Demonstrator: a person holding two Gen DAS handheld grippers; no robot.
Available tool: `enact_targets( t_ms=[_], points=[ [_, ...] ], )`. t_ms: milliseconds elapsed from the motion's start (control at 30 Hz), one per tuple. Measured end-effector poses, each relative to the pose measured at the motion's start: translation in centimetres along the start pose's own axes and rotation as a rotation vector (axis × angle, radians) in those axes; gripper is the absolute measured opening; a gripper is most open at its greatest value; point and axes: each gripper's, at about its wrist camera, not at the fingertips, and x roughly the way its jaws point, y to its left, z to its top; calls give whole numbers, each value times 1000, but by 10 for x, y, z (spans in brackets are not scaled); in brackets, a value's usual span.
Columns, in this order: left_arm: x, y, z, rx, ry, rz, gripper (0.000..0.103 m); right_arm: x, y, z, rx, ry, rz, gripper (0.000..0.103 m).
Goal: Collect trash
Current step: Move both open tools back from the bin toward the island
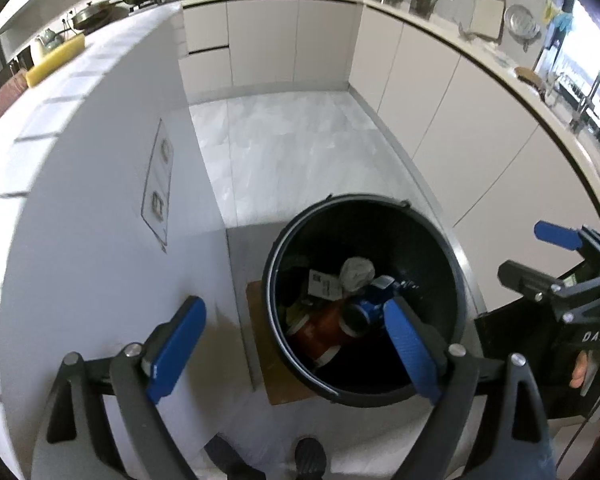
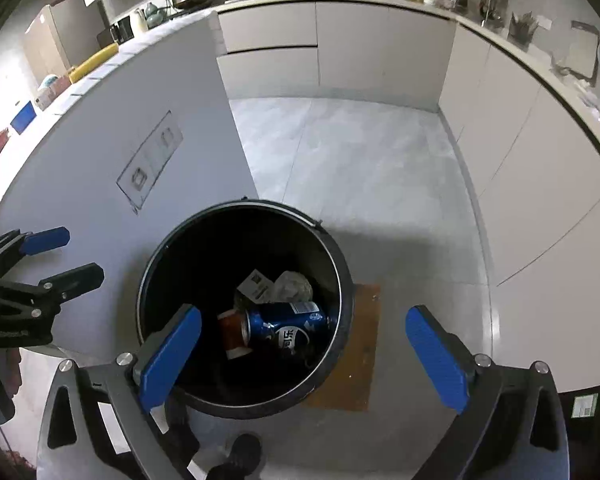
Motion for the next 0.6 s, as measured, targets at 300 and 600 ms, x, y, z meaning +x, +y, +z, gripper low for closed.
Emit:
enact_targets(
  t_ms=[300,600],
  points=[
    [-47,-6,-12,-8,-77,-18,93,-43,19,-8,-9,-63,-10,103],
    [-104,16,-26,-71,-182,-8,97,-104,54,-11,-25,-178,-14,103]
  ],
)
